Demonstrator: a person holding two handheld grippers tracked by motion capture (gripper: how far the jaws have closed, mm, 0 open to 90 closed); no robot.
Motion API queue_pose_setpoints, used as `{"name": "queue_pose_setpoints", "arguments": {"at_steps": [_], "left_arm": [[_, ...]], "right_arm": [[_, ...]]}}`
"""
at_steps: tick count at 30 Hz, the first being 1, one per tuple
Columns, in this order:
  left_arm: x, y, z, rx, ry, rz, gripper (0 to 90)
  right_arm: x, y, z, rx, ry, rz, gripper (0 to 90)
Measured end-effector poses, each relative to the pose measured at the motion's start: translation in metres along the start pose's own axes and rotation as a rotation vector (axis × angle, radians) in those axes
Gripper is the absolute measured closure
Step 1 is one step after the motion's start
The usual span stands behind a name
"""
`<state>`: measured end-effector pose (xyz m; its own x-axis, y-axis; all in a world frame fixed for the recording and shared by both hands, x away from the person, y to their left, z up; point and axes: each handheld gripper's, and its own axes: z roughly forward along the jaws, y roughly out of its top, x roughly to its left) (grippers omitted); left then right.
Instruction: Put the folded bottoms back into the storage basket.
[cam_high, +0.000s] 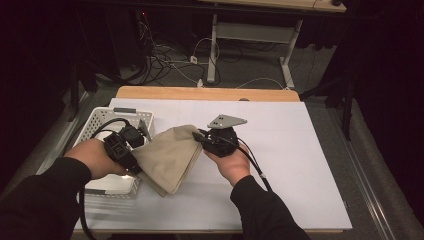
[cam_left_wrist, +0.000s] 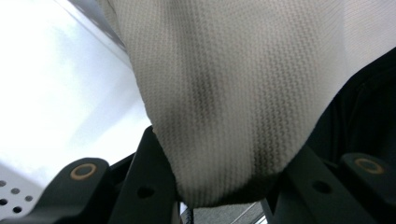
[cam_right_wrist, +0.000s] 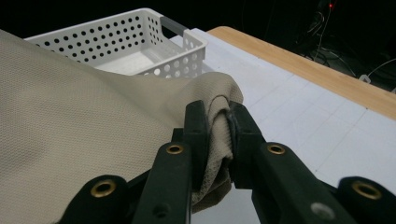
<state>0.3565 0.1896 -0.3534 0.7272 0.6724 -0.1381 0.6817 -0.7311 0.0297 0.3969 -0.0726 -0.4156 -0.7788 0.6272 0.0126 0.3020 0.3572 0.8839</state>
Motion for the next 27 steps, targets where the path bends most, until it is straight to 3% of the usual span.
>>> {"name": "queue_pose_setpoints", "arguments": {"at_steps": [17,27], "left_arm": [[0.016,-0.017,-0.026,-0.021,0.025,-0.025,73.7],[0.029,-0.037,-0.028,-0.027,0.031,-0.057,73.6]], "right_arm": [[0.013,0.038,0.003,-0.036,0.007,-0.036,81.3],[0.023,0.044,0.023,-0.036,0.033,-0.040,81.3]]}}
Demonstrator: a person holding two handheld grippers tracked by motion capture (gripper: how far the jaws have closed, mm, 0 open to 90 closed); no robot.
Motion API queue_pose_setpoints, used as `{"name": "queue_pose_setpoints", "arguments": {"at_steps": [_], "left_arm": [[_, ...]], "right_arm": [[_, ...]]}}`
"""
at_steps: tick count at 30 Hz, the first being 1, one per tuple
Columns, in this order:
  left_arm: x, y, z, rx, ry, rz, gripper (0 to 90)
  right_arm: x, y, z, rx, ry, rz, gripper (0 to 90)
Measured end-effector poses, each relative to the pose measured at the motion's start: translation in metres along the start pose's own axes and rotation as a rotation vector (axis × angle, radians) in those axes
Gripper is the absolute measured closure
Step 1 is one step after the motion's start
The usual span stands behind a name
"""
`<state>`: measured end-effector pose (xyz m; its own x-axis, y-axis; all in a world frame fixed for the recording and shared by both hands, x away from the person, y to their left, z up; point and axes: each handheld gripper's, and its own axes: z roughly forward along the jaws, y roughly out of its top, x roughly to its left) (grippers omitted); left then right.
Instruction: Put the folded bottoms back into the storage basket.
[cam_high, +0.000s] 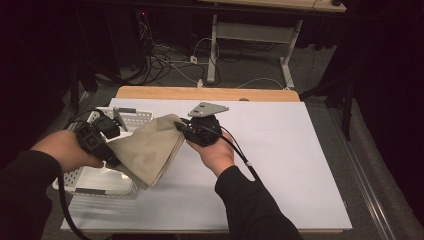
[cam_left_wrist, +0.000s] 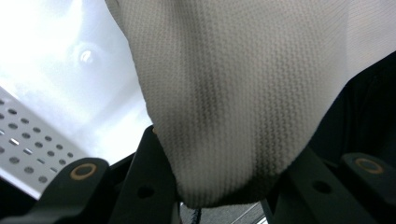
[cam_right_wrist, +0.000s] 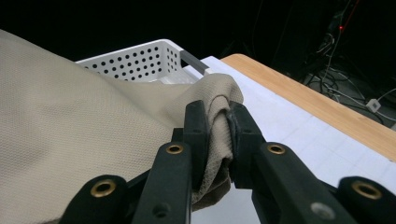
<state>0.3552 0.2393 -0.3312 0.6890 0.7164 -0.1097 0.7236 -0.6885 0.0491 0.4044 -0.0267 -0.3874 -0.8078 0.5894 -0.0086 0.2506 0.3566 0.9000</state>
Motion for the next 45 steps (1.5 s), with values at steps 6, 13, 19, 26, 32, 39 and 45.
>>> {"name": "queue_pose_setpoints", "arguments": {"at_steps": [6,13,19,26,32,39,45], "left_arm": [[0.011,-0.016,-0.001,-0.014,0.007,-0.033,73.6],[0.026,-0.036,0.005,-0.021,0.000,-0.074,73.6],[0.040,-0.053,0.008,-0.033,-0.004,-0.110,73.6],[0.051,-0.067,0.014,-0.041,-0.001,-0.137,73.6],[0.055,-0.074,0.016,-0.040,-0.003,-0.150,73.5],[0.053,-0.077,0.018,-0.045,-0.008,-0.155,73.4],[0.055,-0.079,0.023,-0.051,-0.019,-0.163,73.4]], "right_arm": [[0.006,0.005,0.017,-0.004,0.027,-0.008,81.3],[0.017,0.014,0.043,0.002,0.060,-0.023,81.3],[0.026,0.019,0.063,0.011,0.082,-0.036,81.3],[0.034,0.021,0.084,0.029,0.099,-0.044,81.3],[0.038,0.022,0.096,0.035,0.111,-0.039,81.2],[0.040,0.021,0.099,0.042,0.116,-0.043,81.1],[0.040,0.019,0.101,0.050,0.119,-0.045,81.1]]}}
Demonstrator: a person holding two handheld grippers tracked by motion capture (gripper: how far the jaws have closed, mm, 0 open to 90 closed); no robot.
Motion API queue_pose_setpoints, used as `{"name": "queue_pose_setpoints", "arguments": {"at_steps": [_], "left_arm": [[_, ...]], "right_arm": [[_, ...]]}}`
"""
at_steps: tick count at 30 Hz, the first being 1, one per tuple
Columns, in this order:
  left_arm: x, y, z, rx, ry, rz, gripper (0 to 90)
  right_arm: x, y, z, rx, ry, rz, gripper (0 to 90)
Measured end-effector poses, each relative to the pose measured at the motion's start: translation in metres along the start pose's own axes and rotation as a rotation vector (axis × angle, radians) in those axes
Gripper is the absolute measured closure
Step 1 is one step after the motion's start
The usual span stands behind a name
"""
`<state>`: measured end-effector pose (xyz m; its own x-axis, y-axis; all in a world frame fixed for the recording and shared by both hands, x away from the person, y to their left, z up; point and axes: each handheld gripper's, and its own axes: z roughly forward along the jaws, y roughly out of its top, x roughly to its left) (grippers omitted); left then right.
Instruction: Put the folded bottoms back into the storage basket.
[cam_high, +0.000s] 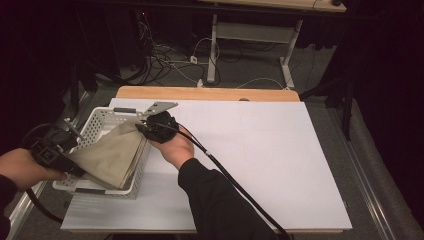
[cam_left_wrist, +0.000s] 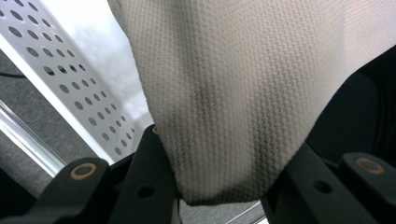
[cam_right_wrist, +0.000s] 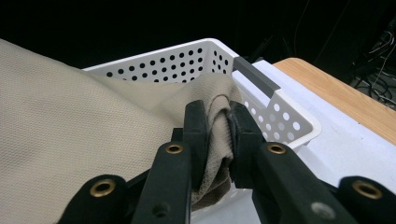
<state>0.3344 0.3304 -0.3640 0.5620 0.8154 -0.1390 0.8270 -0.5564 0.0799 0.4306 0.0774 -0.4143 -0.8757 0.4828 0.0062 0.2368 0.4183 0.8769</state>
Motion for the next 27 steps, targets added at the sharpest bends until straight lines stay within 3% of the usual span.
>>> {"name": "queue_pose_setpoints", "arguments": {"at_steps": [11,15,16,17,19,20,22,23,27], "left_arm": [[0.016,0.002,0.001,-0.047,-0.013,-0.044,73.2],[0.019,0.002,0.003,-0.065,0.027,-0.083,72.6],[0.021,0.001,0.009,-0.057,0.054,-0.101,69.1],[0.023,0.001,0.012,-0.040,0.060,-0.120,58.0],[0.020,0.001,0.020,-0.012,0.074,-0.158,31.7],[0.018,0.001,0.021,-0.006,0.077,-0.158,25.2],[0.013,0.001,0.018,-0.006,0.064,-0.143,23.6],[0.012,0.001,0.017,-0.001,0.069,-0.141,17.9],[0.010,0.000,0.010,-0.004,0.072,-0.145,17.7]], "right_arm": [[-0.012,0.019,0.016,0.004,0.010,-0.012,81.0],[-0.016,0.026,0.025,0.011,0.004,-0.013,79.9],[-0.017,0.026,0.029,0.013,-0.007,-0.014,76.1],[-0.021,0.023,0.036,0.004,-0.043,-0.009,63.1],[-0.029,0.016,0.043,0.023,-0.059,0.058,41.6],[-0.033,0.012,0.045,0.032,-0.057,0.089,35.4],[-0.034,0.008,0.039,0.016,-0.052,0.096,28.7],[-0.033,0.006,0.033,0.000,-0.046,0.087,22.2],[-0.030,0.004,0.024,-0.016,-0.035,0.080,16.8]]}}
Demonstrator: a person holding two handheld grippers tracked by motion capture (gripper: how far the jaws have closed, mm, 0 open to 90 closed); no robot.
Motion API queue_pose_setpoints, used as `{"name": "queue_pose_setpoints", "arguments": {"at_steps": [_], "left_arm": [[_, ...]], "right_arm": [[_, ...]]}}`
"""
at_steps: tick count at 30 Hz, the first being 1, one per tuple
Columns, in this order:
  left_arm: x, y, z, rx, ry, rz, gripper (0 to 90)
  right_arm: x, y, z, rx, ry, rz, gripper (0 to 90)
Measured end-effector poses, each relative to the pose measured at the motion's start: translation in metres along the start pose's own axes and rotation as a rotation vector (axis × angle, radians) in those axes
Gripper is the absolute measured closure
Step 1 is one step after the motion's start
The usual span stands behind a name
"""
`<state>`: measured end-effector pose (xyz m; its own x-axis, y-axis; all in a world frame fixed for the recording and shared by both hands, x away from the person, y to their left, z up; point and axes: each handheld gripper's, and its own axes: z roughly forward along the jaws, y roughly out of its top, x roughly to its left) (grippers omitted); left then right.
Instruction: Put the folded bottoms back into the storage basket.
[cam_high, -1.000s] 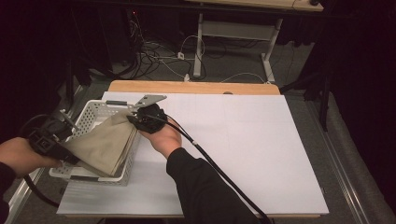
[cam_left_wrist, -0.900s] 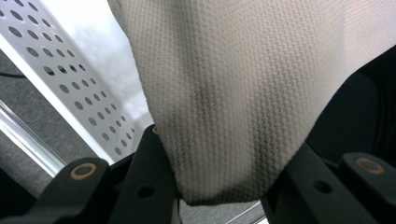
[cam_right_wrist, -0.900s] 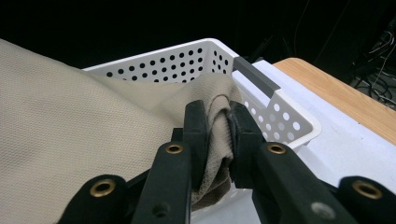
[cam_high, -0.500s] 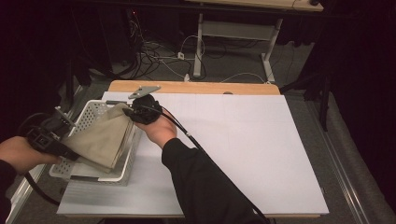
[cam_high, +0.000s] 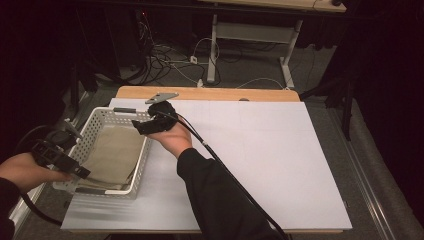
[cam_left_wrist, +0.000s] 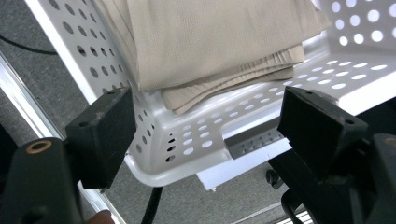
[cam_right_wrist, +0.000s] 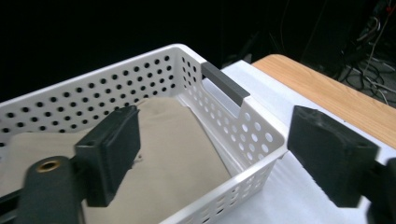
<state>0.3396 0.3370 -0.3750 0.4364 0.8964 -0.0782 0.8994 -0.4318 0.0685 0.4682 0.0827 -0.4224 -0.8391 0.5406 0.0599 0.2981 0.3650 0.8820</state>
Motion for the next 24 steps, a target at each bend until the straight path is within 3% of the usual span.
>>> {"name": "queue_pose_setpoints", "arguments": {"at_steps": [7,10,24], "left_arm": [[-0.006,0.001,-0.003,0.007,-0.014,0.014,11.0],[-0.010,0.003,-0.002,0.019,-0.018,0.012,3.7],[-0.038,0.016,0.000,0.030,-0.004,0.054,0.0]], "right_arm": [[0.003,-0.011,-0.019,-0.004,0.014,-0.010,7.8],[0.004,-0.018,-0.030,-0.008,0.012,-0.008,2.0],[0.006,-0.034,-0.076,-0.041,-0.021,-0.021,0.3]]}}
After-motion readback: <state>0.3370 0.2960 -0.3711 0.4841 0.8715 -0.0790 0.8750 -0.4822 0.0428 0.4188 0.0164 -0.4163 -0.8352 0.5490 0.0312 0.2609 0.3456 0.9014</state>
